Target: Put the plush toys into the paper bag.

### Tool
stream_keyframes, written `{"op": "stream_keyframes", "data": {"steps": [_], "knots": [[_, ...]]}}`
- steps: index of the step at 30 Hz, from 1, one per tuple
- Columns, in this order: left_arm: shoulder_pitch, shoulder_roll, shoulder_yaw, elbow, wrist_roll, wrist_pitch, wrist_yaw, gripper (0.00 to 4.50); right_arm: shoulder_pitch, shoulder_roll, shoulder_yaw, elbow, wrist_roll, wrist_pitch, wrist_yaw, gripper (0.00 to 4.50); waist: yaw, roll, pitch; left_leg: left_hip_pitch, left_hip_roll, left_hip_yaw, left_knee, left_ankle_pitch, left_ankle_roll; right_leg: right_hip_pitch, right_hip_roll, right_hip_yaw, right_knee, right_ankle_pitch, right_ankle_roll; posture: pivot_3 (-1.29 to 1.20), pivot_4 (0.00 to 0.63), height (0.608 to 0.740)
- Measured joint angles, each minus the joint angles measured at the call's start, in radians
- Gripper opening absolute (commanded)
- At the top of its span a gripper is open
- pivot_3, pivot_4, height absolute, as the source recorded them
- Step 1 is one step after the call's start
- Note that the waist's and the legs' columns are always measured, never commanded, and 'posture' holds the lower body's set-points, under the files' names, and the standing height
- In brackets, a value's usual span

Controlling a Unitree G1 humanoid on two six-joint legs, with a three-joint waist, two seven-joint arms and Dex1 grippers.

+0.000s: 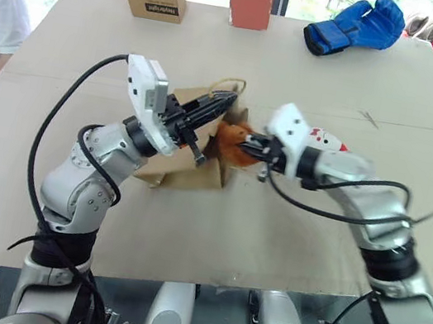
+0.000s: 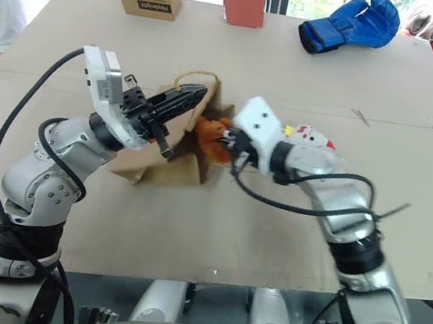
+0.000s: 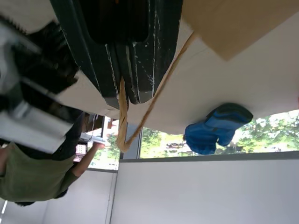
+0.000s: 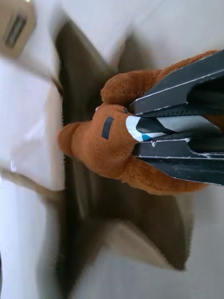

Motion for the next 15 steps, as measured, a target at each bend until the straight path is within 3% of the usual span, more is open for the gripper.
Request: {"op": "stream_keyframes", "data": {"steps": [7,11,15], "knots": [[0.001,-0.007,0.001,0.0,0.01,-0.005,-0.008,0.0,-0.094,0.171,0.054,0.309,-0.057,-0.186,0.072,0.06,-0.001,0.0,0.0,0.001,0.0,0.0,0.0,0.0,0.0,0.0,0.0,0.0,0.001,0.0,0.0,0.0,0.15,0.74],[0.034,-0.008,0.008,-0.011,0.014,-0.015,0.012,0.0,-0.125,0.291,0.029,0.546,-0.059,-0.291,0.092,1.54,-0.003,0.0,0.0,0.001,0.0,-0.001,-0.001,0.0,0.0,0.0,0.0,-0.001,0.001,0.0,0.0,0.0,0.15,0.74],[0.076,-0.007,0.02,-0.04,0.022,-0.021,0.043,0.0,-0.124,0.314,0.005,0.614,-0.066,-0.354,0.102,3.66,0.004,0.0,0.0,0.0,0.0,-0.001,-0.001,0.0,0.0,0.0,0.0,-0.001,0.001,0.0,0.0,0.0,0.15,0.74]]}}
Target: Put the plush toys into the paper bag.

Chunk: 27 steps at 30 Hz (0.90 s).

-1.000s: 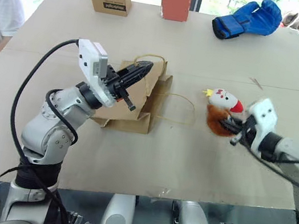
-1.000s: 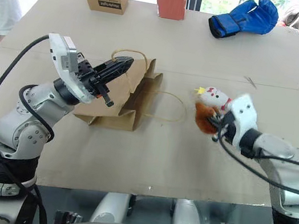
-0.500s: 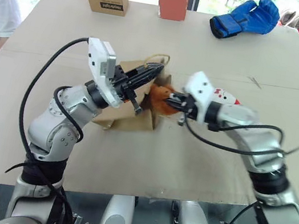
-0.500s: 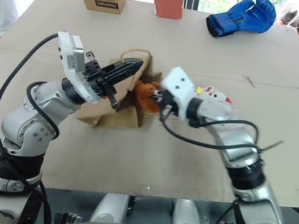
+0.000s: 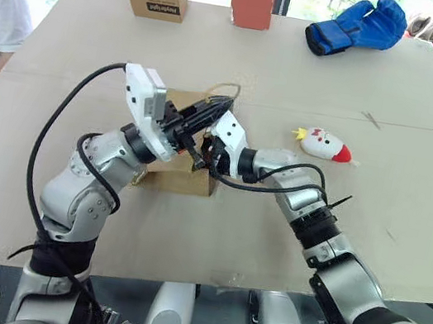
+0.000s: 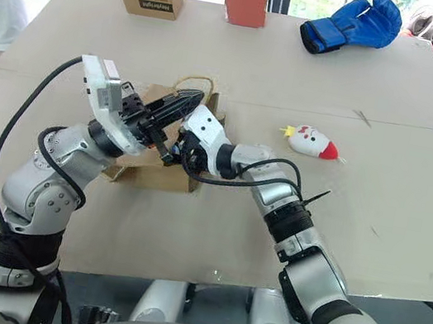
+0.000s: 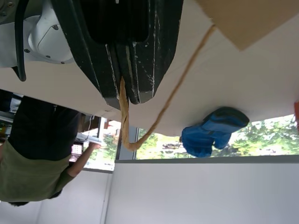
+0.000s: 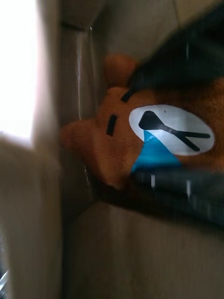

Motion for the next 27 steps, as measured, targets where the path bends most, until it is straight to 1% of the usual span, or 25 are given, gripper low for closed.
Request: {"op": "stream_keyframes", "data": {"steps": [1,2,4,8,10,12,14,18,20,21,24,27], "knots": [[0.011,-0.002,0.004,-0.013,0.006,-0.009,0.005,0.0,0.001,-0.001,-0.006,0.004,-0.008,-0.014,0.0,4.21,0.0,0.0,0.0,0.0,0.0,0.0,0.0,0.0,0.0,0.0,0.0,0.0,0.0,0.0,0.0,0.0,0.15,0.74],[0.013,-0.004,0.006,-0.016,0.007,-0.011,0.006,0.0,0.002,-0.001,-0.009,0.004,-0.01,-0.016,0.0,4.44,0.0,0.0,0.0,0.001,0.0,0.0,0.0,0.0,0.0,0.0,0.0,0.0,0.0,0.0,0.0,0.0,0.15,0.74],[0.033,-0.011,0.019,-0.029,0.013,-0.035,0.014,0.0,0.02,-0.013,-0.02,-0.012,-0.015,-0.027,0.002,4.44,-0.003,0.0,0.0,0.001,0.0,0.0,0.0,0.0,0.0,0.0,0.0,0.0,0.001,0.0,0.0,0.0,0.15,0.74],[0.078,-0.012,0.029,-0.041,0.016,-0.043,0.025,0.0,0.091,-0.09,-0.033,-0.148,-0.006,0.035,0.027,4.44,0.0,0.0,0.0,0.0,0.0,0.0,0.0,0.0,0.0,0.0,0.0,0.0,0.0,0.0,0.0,0.0,0.15,0.74],[0.09,-0.012,0.041,-0.043,0.016,-0.045,0.036,0.0,0.134,-0.167,-0.072,-0.308,0.031,0.126,0.04,4.44,0.001,0.0,0.0,0.0,0.0,0.0,0.0,0.0,0.0,0.0,0.0,0.0,0.0,0.0,0.0,0.0,0.15,0.74],[0.093,-0.012,0.05,-0.043,0.016,-0.046,0.04,0.0,0.141,-0.2,-0.096,-0.361,0.044,0.163,0.044,4.44,0.0,0.0,0.0,0.001,0.0,0.0,0.0,0.0,0.0,0.0,0.0,0.0,0.0,0.0,0.0,0.0,0.15,0.74],[0.093,-0.013,0.057,-0.044,0.016,-0.046,0.046,0.0,0.177,-0.271,-0.134,-0.502,0.089,0.264,0.045,4.44,0.0,0.0,0.0,0.001,0.0,0.0,0.0,0.0,0.0,0.0,0.0,0.0,0.0,0.0,0.0,0.0,0.15,0.74],[0.09,-0.013,0.059,-0.043,0.01,-0.046,0.046,0.0,0.185,-0.35,-0.203,-0.607,0.122,0.365,0.014,4.44,0.0,0.0,0.0,0.001,0.0,0.0,0.0,0.0,0.0,0.0,0.0,0.0,0.0,0.0,0.0,0.0,0.15,0.74],[0.084,-0.011,0.063,-0.043,0.006,-0.046,0.045,0.0,0.177,-0.397,-0.229,-0.607,0.104,0.384,-0.02,4.44,0.0,0.0,0.0,0.001,0.0,0.0,0.0,0.0,0.0,0.0,0.0,0.0,0.0,0.0,0.0,0.0,0.15,0.74],[0.079,-0.009,0.068,-0.041,0.005,-0.045,0.045,0.0,0.157,-0.421,-0.231,-0.57,0.08,0.387,-0.046,4.44,-0.001,0.0,0.0,0.001,0.0,0.001,0.0,0.0,0.0,0.0,0.0,0.001,0.0,0.0,0.0,0.0,0.15,0.74],[0.061,-0.005,0.071,-0.039,-0.01,-0.042,0.043,0.0,0.083,-0.481,-0.23,-0.407,-0.019,0.364,-0.108,4.44,-0.002,0.0,0.0,0.0,0.0,0.001,0.0,0.0,0.0,0.0,0.0,0.001,-0.001,0.0,0.0,0.0,0.15,0.74],[0.05,0.0,0.077,-0.038,-0.015,-0.041,0.043,0.0,0.008,-0.53,-0.163,-0.233,-0.117,0.338,-0.103,4.44,-0.003,0.0,0.0,0.0,0.0,0.002,0.0,0.0,0.0,0.0,0.0,0.001,-0.001,0.0,0.0,0.0,0.15,0.74]]}}
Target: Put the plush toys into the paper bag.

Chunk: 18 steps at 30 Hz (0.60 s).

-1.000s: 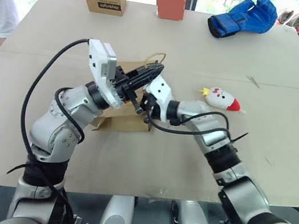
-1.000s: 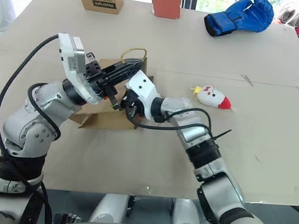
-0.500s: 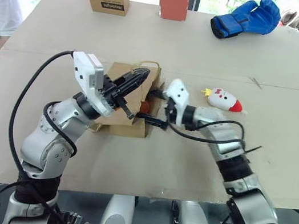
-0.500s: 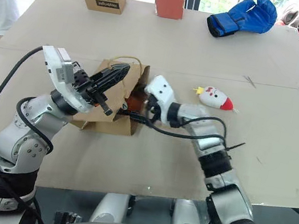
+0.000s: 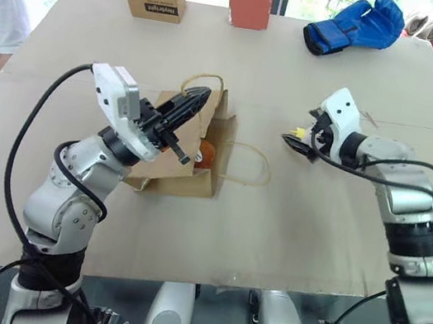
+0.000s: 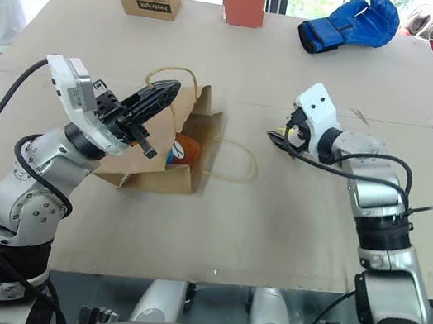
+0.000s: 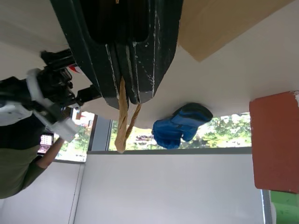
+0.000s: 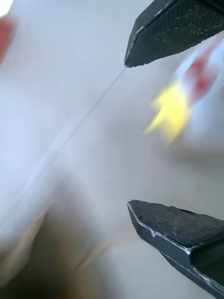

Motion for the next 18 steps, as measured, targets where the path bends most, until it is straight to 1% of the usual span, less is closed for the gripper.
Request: {"op": "stream_keyframes", "data": {"steps": [1,3,4,6,7,8,10,11,12,14,16,18], "knots": [[-0.002,0.002,0.001,0.0,-0.001,0.0,0.0,0.0,-0.02,-0.01,0.027,0.057,-0.031,-0.002,0.015,4.44,0.0,0.0,0.0,0.0,0.0,0.0,0.0,0.0,0.0,0.0,0.0,0.0,0.0,0.0,0.0,0.0,0.15,0.74],[-0.002,0.003,0.0,0.001,-0.001,0.0,-0.001,0.0,-0.032,-0.022,0.063,0.106,-0.064,-0.023,0.037,4.44,0.0,0.0,0.0,0.0,0.0,0.0,-0.001,0.0,0.0,0.0,0.0,0.0,0.0,0.0,0.0,0.0,0.15,0.74],[-0.003,0.003,0.001,0.001,-0.001,0.0,-0.001,0.0,-0.034,-0.025,0.075,0.131,-0.082,-0.04,0.045,4.21,0.0,0.0,0.0,0.0,0.0,0.0,-0.001,0.0,0.0,0.0,0.0,0.0,0.0,0.0,0.0,0.0,0.15,0.74],[-0.005,0.003,0.0,0.007,0.0,0.0,-0.003,0.0,-0.042,-0.026,0.077,0.157,-0.095,-0.065,0.058,3.55,0.0,0.0,0.0,0.0,0.0,0.0,-0.001,0.0,0.0,0.0,0.0,0.0,0.0,0.0,0.0,0.0,0.15,0.74],[-0.007,0.003,0.0,0.012,0.0,-0.001,-0.004,0.0,-0.048,-0.034,0.077,0.166,-0.104,-0.073,0.068,3.13,0.0,0.0,0.0,0.0,0.0,0.0,-0.001,0.0,0.0,0.0,0.0,0.0,0.0,0.0,0.0,0.0,0.15,0.74],[-0.007,0.003,0.0,0.014,0.001,-0.002,-0.004,0.0,-0.048,-0.042,0.076,0.167,-0.108,-0.077,0.075,2.6,0.001,0.0,0.0,0.0,0.0,0.0,-0.001,0.0,0.0,0.0,0.0,0.0,0.0,0.0,0.0,0.0,0.15,0.74],[-0.007,0.003,0.0,0.018,0.002,-0.002,-0.006,0.0,-0.047,-0.044,0.071,0.163,-0.106,-0.076,0.09,1.77,0.001,0.0,0.0,0.0,0.0,0.0,0.0,0.0,0.0,0.0,0.0,0.0,0.0,0.0,0.0,0.0,0.15,0.74],[-0.009,0.003,-0.001,0.018,0.002,-0.002,-0.007,0.0,-0.04,-0.044,0.059,0.145,-0.092,-0.065,0.103,1.21,0.001,0.0,0.0,0.0,0.0,0.0,0.0,0.0,0.0,0.0,0.0,0.0,0.0,0.0,0.0,0.0,0.15,0.74],[-0.015,0.002,-0.001,0.02,0.002,-0.003,-0.01,0.0,-0.017,-0.042,0.033,0.086,-0.054,-0.048,0.133,0.92,0.001,0.0,0.0,0.0,0.0,0.0,0.0,0.0,0.0,0.0,0.0,0.0,0.0,0.0,0.0,0.0,0.15,0.74],[-0.023,-0.001,-0.003,0.022,0.0,-0.003,-0.011,0.0,0.001,-0.038,0.011,0.033,-0.015,-0.045,0.162,0.19,0.001,0.001,0.0,0.0,0.0,0.0,0.0,0.0,0.0,0.0,0.0,0.0,0.0,0.0,0.0,0.0,0.15,0.74],[-0.032,-0.004,-0.002,0.029,-0.007,-0.003,-0.011,0.0,0.028,-0.018,-0.022,-0.058,0.048,-0.063,0.204,0.04,0.0,0.001,0.0,0.0,0.0,-0.001,0.0,0.0,0.0,0.0,0.0,0.0,0.0,0.0,0.0,0.0,0.15,0.74],[-0.041,-0.005,-0.003,0.032,-0.019,0.001,-0.018,0.0,0.046,0.03,-0.025,-0.175,0.104,-0.082,0.236,0.04,-0.006,0.001,0.001,0.0,0.0,-0.001,-0.001,0.0,0.0,0.0,0.001,0.0,0.001,0.0,0.0,0.0,0.15,0.74]]}}
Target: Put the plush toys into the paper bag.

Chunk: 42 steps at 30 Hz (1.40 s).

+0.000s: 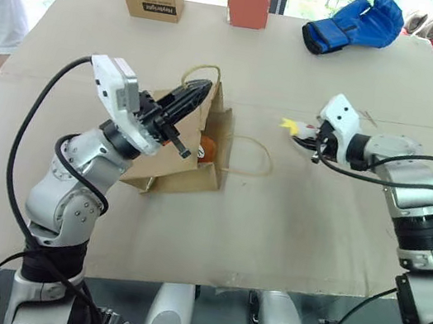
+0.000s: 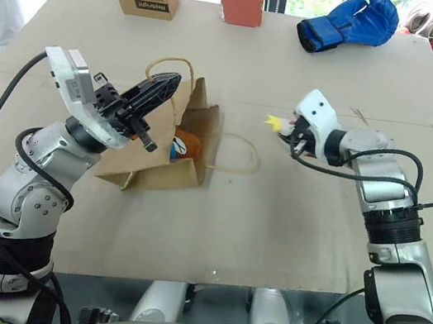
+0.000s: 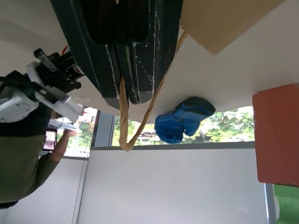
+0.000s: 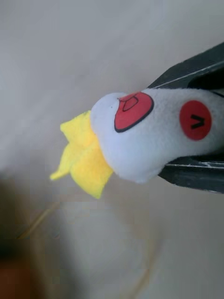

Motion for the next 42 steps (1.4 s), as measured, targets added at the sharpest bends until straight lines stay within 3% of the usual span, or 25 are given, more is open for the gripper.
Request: {"op": "stream_keyframes", "data": {"steps": [4,10,15,24,29,42], "knots": [[-0.018,-0.001,-0.01,0.0,-0.032,0.02,-0.016,0.0,-0.012,0.146,0.083,-0.056,-0.008,-0.051,-0.025,0.04,0.002,0.0,0.0,0.0,0.0,-0.001,0.0,0.0,0.0,0.0,0.0,-0.001,0.001,0.0,0.0,0.0,0.15,0.74],[-0.052,-0.023,-0.038,0.003,-0.032,0.032,-0.012,0.0,-0.08,0.357,0.192,0.172,-0.074,-0.119,-0.079,0.04,0.01,0.0,0.0,-0.001,0.0,-0.001,0.001,0.0,-0.001,0.0,0.0,-0.001,0.0,0.0,0.0,0.0,0.15,0.74],[-0.05,-0.053,-0.095,0.006,0.006,0.029,-0.008,0.0,-0.101,0.477,0.162,0.363,-0.052,-0.154,-0.088,0.04,0.008,0.0,0.0,0.0,0.0,-0.001,0.001,0.0,-0.001,0.0,0.0,-0.001,0.001,0.0,0.0,0.0,0.15,0.74],[-0.01,-0.096,-0.115,-0.009,0.022,0.024,0.027,0.0,-0.011,0.543,0.145,0.373,-0.039,-0.243,-0.076,0.04,0.004,0.0,0.0,0.0,0.0,-0.001,0.0,0.0,-0.001,0.0,0.0,-0.001,0.001,0.0,0.0,0.0,0.15,0.74],[-0.002,-0.098,-0.094,-0.004,0.045,-0.011,0.036,0.0,0.015,0.5,0.16,0.299,-0.061,-0.236,-0.077,0.04,0.007,0.0,0.0,0.0,0.0,-0.001,0.0,0.0,-0.001,0.0,0.0,-0.001,0.001,0.0,0.0,0.0,0.15,0.74],[-0.212,-0.116,-0.137,0.21,0.123,-0.046,-0.018,0.0,0.088,0.403,0.161,0.028,-0.065,-0.041,-0.138,0.04,0.014,0.0,0.0,-0.001,0.0,-0.003,0.001,0.0,-0.001,0.0,0.0,-0.003,0.001,0.0,0.0,0.0,0.15,0.74]]}}
